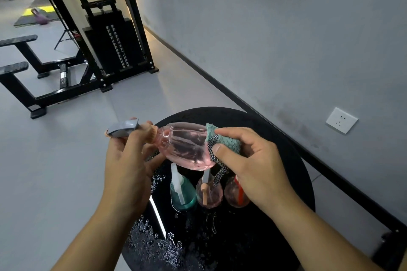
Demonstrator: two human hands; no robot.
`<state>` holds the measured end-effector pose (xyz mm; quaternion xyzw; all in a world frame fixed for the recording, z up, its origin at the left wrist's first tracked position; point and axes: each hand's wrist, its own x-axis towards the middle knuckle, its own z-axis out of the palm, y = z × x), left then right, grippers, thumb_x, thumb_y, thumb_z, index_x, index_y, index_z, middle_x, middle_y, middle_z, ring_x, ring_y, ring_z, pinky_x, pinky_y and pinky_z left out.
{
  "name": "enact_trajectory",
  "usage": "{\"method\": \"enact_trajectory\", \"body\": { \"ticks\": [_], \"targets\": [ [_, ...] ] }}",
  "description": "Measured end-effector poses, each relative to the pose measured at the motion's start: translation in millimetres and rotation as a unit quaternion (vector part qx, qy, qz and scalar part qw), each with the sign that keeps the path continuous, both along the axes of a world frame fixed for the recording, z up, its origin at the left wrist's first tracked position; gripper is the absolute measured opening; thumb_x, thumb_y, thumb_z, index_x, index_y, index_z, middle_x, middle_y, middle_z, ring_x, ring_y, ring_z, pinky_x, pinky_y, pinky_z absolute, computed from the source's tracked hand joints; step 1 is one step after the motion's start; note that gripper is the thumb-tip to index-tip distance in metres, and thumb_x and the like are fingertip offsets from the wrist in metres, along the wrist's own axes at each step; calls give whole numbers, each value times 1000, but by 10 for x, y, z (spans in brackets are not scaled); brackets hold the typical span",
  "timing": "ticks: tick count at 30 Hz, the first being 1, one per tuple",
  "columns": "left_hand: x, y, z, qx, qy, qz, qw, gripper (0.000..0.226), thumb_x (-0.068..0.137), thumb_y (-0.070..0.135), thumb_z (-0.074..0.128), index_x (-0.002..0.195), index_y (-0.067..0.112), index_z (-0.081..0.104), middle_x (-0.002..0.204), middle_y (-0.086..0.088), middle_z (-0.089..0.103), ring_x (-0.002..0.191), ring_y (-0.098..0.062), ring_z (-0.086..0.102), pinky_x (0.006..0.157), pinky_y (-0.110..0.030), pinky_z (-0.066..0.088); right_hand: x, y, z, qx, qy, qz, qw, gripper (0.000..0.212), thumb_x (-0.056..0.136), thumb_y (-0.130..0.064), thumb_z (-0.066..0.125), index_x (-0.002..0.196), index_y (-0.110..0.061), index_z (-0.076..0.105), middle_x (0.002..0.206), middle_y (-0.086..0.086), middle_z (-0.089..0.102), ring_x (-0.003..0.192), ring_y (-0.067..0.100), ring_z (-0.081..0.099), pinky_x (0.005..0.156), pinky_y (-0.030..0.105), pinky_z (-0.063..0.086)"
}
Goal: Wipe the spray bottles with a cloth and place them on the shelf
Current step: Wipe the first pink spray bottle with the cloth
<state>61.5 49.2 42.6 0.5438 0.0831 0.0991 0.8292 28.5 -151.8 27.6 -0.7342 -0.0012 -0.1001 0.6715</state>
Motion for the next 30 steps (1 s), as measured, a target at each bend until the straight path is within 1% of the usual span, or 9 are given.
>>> {"method": "enact_trajectory", "body": {
  "ticks": [2, 6, 12, 16, 19, 21, 25, 28, 30],
  "targets": [
    [7, -31, -8, -24, -4, 4, 1000, 4, 103, 24, 62, 100, 21, 61, 91, 4, 70, 87, -17, 72, 74, -33, 63, -15, 30, 3, 10, -10, 5, 1000, 24, 86, -14, 80, 102, -32, 79, 113, -10, 72, 106, 10, 70, 91, 32, 59],
    [12, -93, -7, -39, 8, 26, 999, 18, 101, 35, 67, 107, 18, 62, 88, 4, 71, 87, -17, 73, 79, -29, 63, -50, 80, -12, 15, -36, 12, 999, 25, 84, -7, 82, 99, -28, 80, 112, -9, 70, 106, 10, 70, 85, 24, 58],
    [2, -67, 4, -29, 38, 13, 999, 12, 99, 33, 68, 98, 22, 65, 103, -8, 69, 93, -25, 67, 94, -43, 58, -52, 89, -44, -28, -44, 9, 999, 26, 84, -7, 82, 101, -27, 80, 112, -12, 69, 111, 6, 66, 86, 17, 55],
    [-8, -27, -27, 0, 43, 2, 999, 16, 102, 37, 65, 97, 21, 66, 95, -3, 73, 87, -20, 71, 86, -41, 59, -52, 114, -50, -41, -57, -7, 998, 26, 84, -7, 82, 102, -26, 80, 113, -14, 68, 112, 4, 65, 86, 13, 53],
    [-25, -33, -36, 36, 52, -29, 998, 21, 103, 41, 61, 96, 22, 66, 101, -2, 78, 92, -18, 75, 88, -45, 61, -42, 89, -50, -66, -67, -26, 995, 26, 84, -7, 82, 103, -25, 80, 112, -14, 68, 111, 2, 65, 84, 8, 51],
    [-30, -43, -39, 41, 62, -36, 997, 22, 105, 38, 59, 94, 21, 66, 99, -1, 78, 91, -17, 75, 89, -47, 61, -42, 73, -54, -90, -68, -25, 993, 26, 85, -9, 82, 104, -26, 80, 113, -16, 67, 112, 0, 63, 84, 7, 51],
    [-33, -33, -53, 48, 69, -32, 996, 17, 107, 28, 59, 103, 13, 65, 103, -6, 78, 91, -21, 77, 90, -52, 62, -39, 34, -89, -152, -73, -27, 985, 27, 87, -12, 80, 109, -27, 79, 114, -20, 64, 113, -2, 62, 86, 7, 50],
    [-47, -58, -78, 71, 67, -41, 994, 15, 108, 25, 57, 106, 12, 64, 107, -6, 80, 93, -21, 78, 84, -46, 62, -43, 48, -114, -216, -94, -40, 971, 28, 92, -14, 75, 118, -26, 77, 120, -20, 61, 115, -1, 60, 90, 9, 51],
    [-70, -101, -102, 88, 60, -58, 993, 15, 107, 25, 57, 108, 12, 64, 110, -6, 81, 100, -23, 78, 80, -40, 61, -58, 88, -106, -227, -101, -35, 968, 29, 96, -16, 70, 124, -24, 74, 124, -17, 60, 110, -4, 61, 86, 7, 51]
  ]
}}
